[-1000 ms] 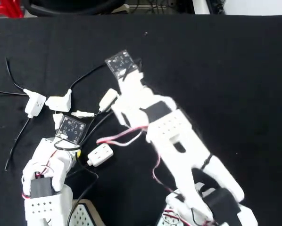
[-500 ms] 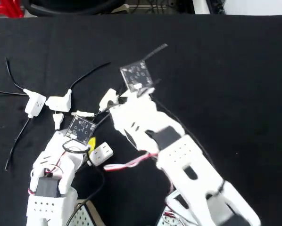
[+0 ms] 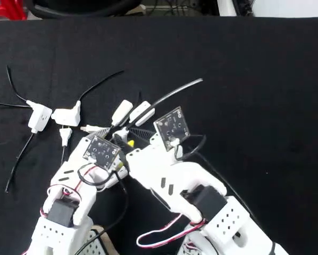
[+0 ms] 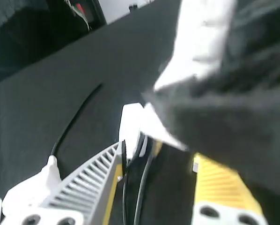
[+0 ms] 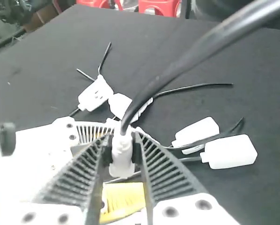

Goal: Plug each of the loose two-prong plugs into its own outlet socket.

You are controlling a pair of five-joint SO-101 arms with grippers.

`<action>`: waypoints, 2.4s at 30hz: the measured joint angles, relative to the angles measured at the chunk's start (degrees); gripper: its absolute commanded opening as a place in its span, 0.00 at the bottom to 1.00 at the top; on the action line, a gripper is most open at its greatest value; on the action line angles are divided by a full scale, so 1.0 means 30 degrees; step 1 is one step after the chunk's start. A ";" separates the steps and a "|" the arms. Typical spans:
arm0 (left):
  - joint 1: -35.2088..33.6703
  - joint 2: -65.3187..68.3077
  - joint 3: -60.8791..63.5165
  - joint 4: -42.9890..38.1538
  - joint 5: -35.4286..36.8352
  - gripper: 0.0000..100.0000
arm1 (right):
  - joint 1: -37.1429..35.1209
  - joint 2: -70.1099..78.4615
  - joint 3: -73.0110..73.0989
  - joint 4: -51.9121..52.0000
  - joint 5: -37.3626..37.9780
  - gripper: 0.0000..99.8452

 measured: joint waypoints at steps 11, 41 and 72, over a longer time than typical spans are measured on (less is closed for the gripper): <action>-0.1670 0.0059 -0.0029 -0.1612 0.1758 0.25 | -0.0176 0.2051 -0.2227 0.3136 -0.0029 0.01; -1.4125 0.0000 -0.0029 0.8117 -0.4747 0.13 | -0.1758 1.4330 -0.7121 0.6711 0.3516 0.01; -1.4154 0.0000 0.0000 0.8117 -0.4747 0.13 | -0.1319 1.9751 -0.7560 0.4571 0.2696 0.01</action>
